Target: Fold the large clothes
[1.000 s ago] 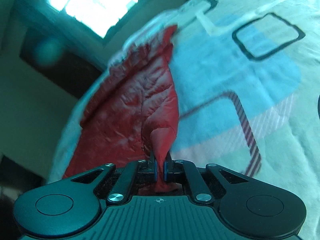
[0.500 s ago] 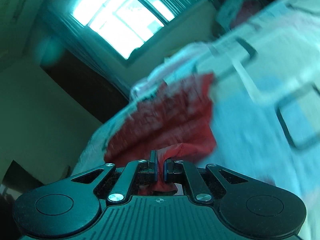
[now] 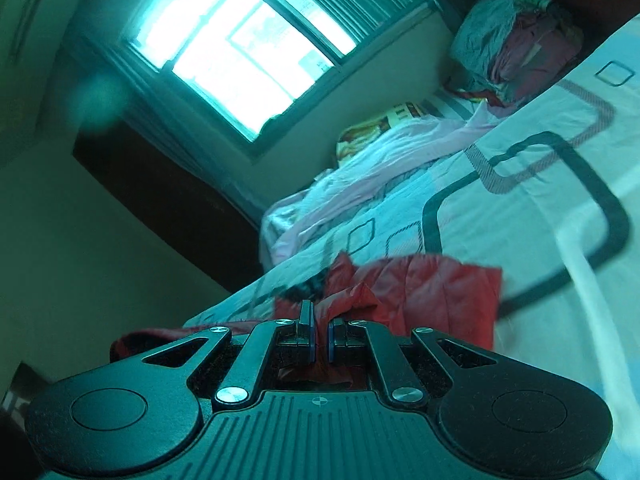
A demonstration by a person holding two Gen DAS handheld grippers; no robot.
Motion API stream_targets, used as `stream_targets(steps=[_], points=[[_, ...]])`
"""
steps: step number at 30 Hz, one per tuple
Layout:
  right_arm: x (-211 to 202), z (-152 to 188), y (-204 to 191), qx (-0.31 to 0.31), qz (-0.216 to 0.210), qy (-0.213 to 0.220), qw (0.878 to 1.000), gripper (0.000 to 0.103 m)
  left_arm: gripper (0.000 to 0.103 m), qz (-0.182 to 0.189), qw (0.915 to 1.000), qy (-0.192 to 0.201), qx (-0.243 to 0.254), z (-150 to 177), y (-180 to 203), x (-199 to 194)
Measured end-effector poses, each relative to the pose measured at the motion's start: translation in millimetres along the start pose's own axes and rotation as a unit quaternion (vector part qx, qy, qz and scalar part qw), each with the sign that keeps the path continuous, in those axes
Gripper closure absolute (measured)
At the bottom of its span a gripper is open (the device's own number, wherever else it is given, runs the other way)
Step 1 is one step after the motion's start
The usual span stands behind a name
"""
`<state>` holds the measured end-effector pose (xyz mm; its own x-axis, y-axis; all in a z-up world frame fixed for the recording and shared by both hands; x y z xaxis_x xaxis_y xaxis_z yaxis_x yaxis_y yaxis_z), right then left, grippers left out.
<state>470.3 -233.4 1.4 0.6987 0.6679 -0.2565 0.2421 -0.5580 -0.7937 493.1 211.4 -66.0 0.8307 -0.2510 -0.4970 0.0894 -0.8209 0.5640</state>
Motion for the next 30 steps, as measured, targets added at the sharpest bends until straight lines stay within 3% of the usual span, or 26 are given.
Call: stream_targets(steps=[2,3,4,5,6,9,14,15,17,18,19,20,21,22,27,30], points=[[26.2,-17.4,22.4,0.018,0.001,0.004,1.0,0.098,0.077,-0.014,0.9998,-0.011,-0.002,-8.7,-8.5,30.7],[37.2,-26.3,34.4,0.027,0.009,0.013,1.0,0.084,0.056,-0.029,0.9995,-0.01,-0.01,-13.1,-14.6,43.4],[44.8,-33.7,46.2,0.037,0.038,0.027,0.998,0.039,0.022,-0.038,0.9992,-0.003,-0.013,-16.1,-18.8,50.3],[44.1,-36.9,51.4,0.031,0.064,0.047,0.996,0.013,0.009,-0.052,0.9985,0.013,-0.01,-20.8,-22.1,54.7],[44.9,-40.5,54.5,0.004,0.074,0.066,0.995,0.004,0.007,-0.063,0.9976,0.028,-0.001,-21.8,-24.6,53.7],[58.6,-40.0,72.2,-0.009,0.088,0.04,0.995,0.012,0.008,-0.071,0.9973,0.005,0.019,-21.0,-35.9,65.6],[91.4,-22.9,97.8,-0.046,0.128,-0.026,0.99,0.017,0.024,-0.08,0.9924,-0.074,0.057,-11.4,-48.7,100.2],[100.6,-19.4,101.6,-0.055,0.139,-0.043,0.988,0.02,0.032,-0.08,0.9906,-0.089,0.066,-7.5,-48.6,106.2],[120.5,-11.8,109.6,-0.074,0.174,-0.087,0.978,0.036,0.041,-0.089,0.985,-0.116,0.091,-2.1,-45.8,119.3],[127.3,-8.0,111.9,-0.081,0.18,-0.103,0.975,0.046,0.051,-0.099,0.9816,-0.121,0.109,0.4,-43.6,125.7],[129.7,-4.0,110.0,-0.091,0.184,-0.111,0.972,0.054,0.07,-0.106,0.9788,-0.122,0.126,2.2,-40.5,128.0],[133.6,-2.0,109.8,-0.107,0.186,-0.117,0.97,0.064,0.08,-0.111,0.9761,-0.12,0.143,3.7,-36.3,128.1],[134.7,-0.2,106.2,-0.124,0.19,-0.121,0.966,0.09,0.093,-0.117,0.9742,-0.111,0.158,3.5,-32.2,125.5],[134.0,0.2,102.1,-0.14,0.19,-0.12,0.964,0.097,0.097,-0.116,0.9742,-0.099,0.166,1.7,-28.1,119.3],[110.9,-14.0,56.1,-0.232,0.154,-0.043,0.96,0.099,0.1,-0.062,0.9826,-0.007,0.175,-22.7,-2.0,83.8],[117.2,-24.0,43.2,-0.266,0.153,-0.021,0.951,0.099,0.1,-0.05,0.9804,0.032,0.188,-37.7,11.5,84.0]])
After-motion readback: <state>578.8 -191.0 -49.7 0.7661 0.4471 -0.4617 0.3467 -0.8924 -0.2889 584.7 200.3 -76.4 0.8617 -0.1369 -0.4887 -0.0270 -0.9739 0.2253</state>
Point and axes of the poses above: each gripper's, at about its wrist camera, not at the fingertips, and x roughly the way its jaws point, y to its right, z to its underside, the point moved 4 cm from there along x, roughly the way its jaws point, and after that the axes turned 9 degrees about -z, right-handed, at the moved point
